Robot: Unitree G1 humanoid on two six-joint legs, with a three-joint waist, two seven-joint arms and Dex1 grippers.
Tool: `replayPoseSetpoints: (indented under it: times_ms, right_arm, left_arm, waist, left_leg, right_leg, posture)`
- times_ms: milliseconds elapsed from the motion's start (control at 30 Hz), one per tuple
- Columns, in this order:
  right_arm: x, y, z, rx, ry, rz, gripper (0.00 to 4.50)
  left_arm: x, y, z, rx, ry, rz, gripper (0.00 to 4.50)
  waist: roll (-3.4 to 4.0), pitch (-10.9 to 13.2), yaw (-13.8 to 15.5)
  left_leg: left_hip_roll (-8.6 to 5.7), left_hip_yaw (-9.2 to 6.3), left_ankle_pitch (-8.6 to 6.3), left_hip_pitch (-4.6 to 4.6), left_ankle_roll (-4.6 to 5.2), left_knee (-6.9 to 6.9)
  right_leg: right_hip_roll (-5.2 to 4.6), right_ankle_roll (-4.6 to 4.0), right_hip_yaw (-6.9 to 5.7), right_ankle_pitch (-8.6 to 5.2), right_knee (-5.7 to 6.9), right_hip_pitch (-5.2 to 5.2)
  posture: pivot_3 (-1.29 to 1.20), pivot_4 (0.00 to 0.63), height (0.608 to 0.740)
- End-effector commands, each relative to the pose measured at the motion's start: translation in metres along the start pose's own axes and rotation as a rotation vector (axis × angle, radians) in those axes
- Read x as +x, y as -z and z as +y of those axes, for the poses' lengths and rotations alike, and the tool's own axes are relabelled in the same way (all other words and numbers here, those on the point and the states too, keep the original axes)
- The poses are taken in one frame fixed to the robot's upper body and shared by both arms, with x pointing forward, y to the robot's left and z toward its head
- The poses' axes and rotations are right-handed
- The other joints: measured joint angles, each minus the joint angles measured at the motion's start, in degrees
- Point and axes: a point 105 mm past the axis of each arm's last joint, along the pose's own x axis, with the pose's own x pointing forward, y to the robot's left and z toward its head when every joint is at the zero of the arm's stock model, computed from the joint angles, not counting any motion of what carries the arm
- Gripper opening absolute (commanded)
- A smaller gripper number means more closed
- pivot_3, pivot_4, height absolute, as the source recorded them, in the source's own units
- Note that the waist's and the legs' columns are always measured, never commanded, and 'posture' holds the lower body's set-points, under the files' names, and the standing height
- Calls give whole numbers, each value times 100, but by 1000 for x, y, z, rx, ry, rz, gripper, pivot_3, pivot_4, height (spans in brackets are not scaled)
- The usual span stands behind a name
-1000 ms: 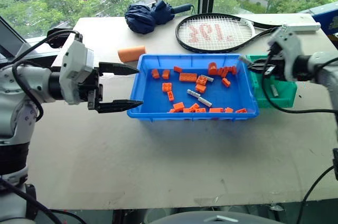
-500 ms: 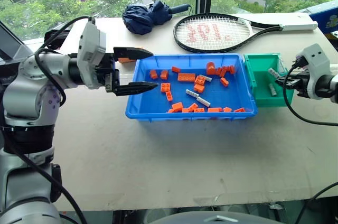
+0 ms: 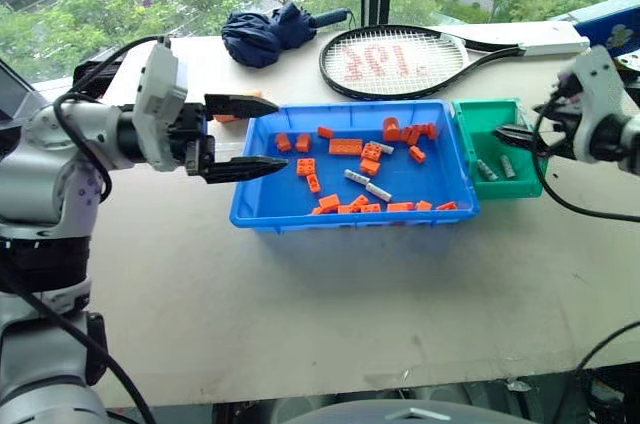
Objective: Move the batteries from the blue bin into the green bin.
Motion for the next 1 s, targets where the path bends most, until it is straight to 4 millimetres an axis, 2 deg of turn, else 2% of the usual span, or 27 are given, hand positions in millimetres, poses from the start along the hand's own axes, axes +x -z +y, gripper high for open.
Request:
replayPoseSetpoints:
  times_ms: [33,167,267,500,533,567,667,700,833,933,1000]
  right_arm:
    - [30,7,43,0,-139,42,4444]
    - [59,24,78,-16,-244,103,4444]
    - [73,30,92,-29,-285,126,4444]
    - [92,46,99,-102,-307,193,4444]
    - [94,49,100,-108,-310,202,3954]
    - [97,51,101,-114,-312,209,3796]
    - [104,59,103,-141,-314,236,2510]
    - [106,61,103,-150,-313,245,1873]
    - [112,67,102,-199,-307,270,22]
    - [113,65,102,-200,-308,260,22]
    - [112,55,99,-190,-293,226,22]
  left_arm:
    - [-16,-2,0,33,-22,41,4500]
    - [-24,-4,0,7,-32,32,4500]
    - [-29,2,-5,-20,-20,61,4500]
    - [-34,8,-12,-33,-20,95,4500]
    - [-34,10,-13,-33,-18,101,4500]
    - [-34,11,-13,-32,-20,106,4500]
    - [-33,13,-14,-32,-21,109,4500]
    - [-33,13,-14,-32,-21,109,4500]
    - [-31,13,-14,-26,-17,104,4500]
    - [-30,13,-14,-22,-15,101,4500]
    - [-30,12,-13,-14,-18,96,4500]
  waist:
    - [-2,-1,15]
    - [-3,-1,90]
    - [-7,-3,78]
    - [-7,-3,28]
    - [-7,-3,28]
    - [-7,-3,27]
    - [-7,-3,26]
    - [-7,-3,26]
    - [-7,-3,26]
    - [-8,-4,26]
    - [-8,-4,27]
  left_leg:
    - [0,-1,0,0,0,0]
    - [-13,-11,0,-18,1,7]
    - [-18,-13,0,-21,2,13]
    - [-13,-12,2,-15,-1,11]
    - [-13,-10,1,-15,-1,11]
    - [-13,-10,1,-15,-1,11]
    - [-13,-11,1,-15,-1,11]
    - [-13,-11,1,-15,-1,11]
    - [-13,-11,1,-14,-1,12]
    - [-13,-11,1,-14,-1,12]
    - [-13,-11,1,-14,-1,13]
  right_leg:
    - [0,0,-1,0,-1,0]
    - [-13,1,-14,0,-6,-8]
    - [-17,2,-17,1,-9,-6]
    - [-10,1,-15,0,5,-10]
    - [-10,1,-14,0,5,-10]
    - [-10,1,-14,0,5,-10]
    - [-10,1,-14,0,5,-11]
    - [-10,1,-14,0,6,-11]
    - [-10,1,-14,0,8,-11]
    - [-10,1,-15,0,10,-11]
    - [-10,1,-14,0,10,-11]
  posture:
    - [0,150,740]
    - [0,150,740]
    - [0,150,740]
    - [0,150,740]
    - [0,150,740]
    - [0,150,740]
    - [0,150,740]
    - [0,150,740]
    - [0,150,740]
    - [0,150,740]
    - [0,150,740]
